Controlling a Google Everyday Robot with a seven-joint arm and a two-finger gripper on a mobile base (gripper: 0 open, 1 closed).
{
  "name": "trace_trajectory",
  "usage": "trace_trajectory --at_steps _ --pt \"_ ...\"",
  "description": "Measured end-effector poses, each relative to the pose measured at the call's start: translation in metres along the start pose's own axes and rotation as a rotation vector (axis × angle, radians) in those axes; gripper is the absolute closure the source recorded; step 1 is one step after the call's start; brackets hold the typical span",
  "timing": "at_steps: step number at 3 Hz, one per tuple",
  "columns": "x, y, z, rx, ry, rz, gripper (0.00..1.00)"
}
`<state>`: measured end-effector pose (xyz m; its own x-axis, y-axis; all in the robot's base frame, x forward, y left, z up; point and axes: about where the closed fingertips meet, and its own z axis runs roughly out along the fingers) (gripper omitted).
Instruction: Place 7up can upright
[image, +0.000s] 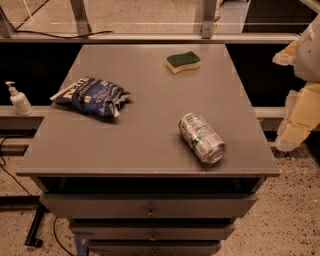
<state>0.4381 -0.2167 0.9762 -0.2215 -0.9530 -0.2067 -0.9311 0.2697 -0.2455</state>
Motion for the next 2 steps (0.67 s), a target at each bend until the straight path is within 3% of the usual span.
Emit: trace_trajectory --at_steps 1,2 --pt "0.0 0.0 0.0 0.0 0.0 0.0 0.0" --pt "-0.0066 -0.0005 0.0048 0.012 -0.014 0.066 0.0"
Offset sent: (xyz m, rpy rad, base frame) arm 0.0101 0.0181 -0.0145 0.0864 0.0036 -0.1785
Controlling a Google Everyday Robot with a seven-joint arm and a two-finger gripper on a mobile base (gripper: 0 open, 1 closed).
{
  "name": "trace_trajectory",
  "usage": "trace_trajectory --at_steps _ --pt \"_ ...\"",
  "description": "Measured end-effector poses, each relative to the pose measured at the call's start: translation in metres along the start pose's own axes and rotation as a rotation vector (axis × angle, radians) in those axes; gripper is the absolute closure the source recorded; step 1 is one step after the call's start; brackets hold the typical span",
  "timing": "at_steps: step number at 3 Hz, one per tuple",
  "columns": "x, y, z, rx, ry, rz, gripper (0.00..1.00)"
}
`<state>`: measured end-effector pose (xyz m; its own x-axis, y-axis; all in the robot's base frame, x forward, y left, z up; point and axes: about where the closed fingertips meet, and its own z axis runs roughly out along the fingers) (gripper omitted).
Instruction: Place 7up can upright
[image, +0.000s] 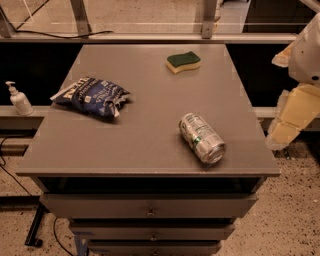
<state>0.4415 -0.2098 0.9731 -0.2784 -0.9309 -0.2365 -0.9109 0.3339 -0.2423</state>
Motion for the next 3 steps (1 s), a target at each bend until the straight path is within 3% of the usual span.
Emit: trace_trajectory --at_steps 2,3 --pt "-0.067 0.009 0.039 -0.05 -0.076 0.233 0.0" --pt "-0.098 0.011 0.055 -0.055 -0.057 0.32 0.0"
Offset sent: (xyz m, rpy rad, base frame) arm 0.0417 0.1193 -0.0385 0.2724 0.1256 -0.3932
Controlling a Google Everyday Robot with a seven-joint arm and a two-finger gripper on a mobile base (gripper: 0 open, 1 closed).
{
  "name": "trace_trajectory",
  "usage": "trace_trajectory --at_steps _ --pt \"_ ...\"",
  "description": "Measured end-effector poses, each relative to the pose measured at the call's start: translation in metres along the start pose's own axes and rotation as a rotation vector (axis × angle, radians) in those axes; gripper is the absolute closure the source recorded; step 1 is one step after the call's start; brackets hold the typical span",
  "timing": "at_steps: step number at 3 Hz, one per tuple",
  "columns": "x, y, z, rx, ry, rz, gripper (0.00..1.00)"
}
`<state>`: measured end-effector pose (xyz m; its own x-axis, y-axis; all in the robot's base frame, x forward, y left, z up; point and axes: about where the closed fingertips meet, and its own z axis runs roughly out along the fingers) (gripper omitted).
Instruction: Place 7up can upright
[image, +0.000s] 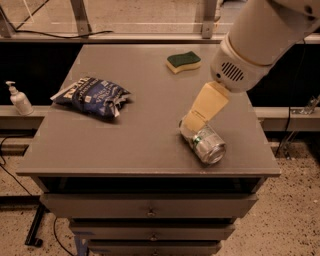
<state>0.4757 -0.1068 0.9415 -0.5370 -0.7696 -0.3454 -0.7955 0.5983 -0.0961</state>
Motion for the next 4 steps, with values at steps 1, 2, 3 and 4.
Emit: trace_trajectory --at_steps 1,2,3,4 --pt "-0.008 -0.001 0.027 0.024 0.042 0.125 0.0" --pt "-0.002 -0.006 0.056 0.059 0.099 0.253 0.0" --pt "0.014 -0.008 0.08 0.086 0.15 0.336 0.0" --pt "0.027 -0.004 0.098 0.091 0.183 0.392 0.0"
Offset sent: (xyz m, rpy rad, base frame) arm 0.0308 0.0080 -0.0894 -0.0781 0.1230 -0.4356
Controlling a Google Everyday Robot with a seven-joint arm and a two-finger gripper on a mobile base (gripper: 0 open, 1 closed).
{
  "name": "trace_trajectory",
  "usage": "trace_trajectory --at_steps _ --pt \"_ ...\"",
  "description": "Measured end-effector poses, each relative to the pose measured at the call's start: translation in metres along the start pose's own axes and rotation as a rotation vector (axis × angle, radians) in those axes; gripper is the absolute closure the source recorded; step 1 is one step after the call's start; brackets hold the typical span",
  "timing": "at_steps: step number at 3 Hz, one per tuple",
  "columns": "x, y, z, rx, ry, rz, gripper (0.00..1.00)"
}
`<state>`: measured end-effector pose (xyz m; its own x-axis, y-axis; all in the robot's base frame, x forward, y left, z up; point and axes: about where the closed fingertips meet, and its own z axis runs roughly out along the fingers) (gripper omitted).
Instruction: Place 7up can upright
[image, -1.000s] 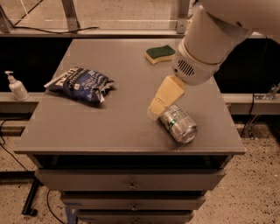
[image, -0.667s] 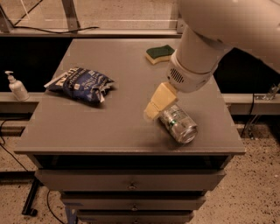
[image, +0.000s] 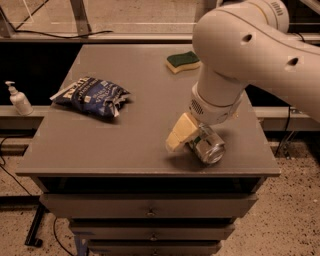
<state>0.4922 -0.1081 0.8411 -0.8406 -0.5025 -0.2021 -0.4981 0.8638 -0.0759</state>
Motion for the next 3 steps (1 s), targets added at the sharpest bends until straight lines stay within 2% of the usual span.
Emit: trace_trajectory --at_steps 1,3 --pt "0.004 0.002 0.009 0.0 0.006 0.02 0.19" --pt "-0.01 -0.011 -0.002 -0.008 0.018 -0.008 0.65"
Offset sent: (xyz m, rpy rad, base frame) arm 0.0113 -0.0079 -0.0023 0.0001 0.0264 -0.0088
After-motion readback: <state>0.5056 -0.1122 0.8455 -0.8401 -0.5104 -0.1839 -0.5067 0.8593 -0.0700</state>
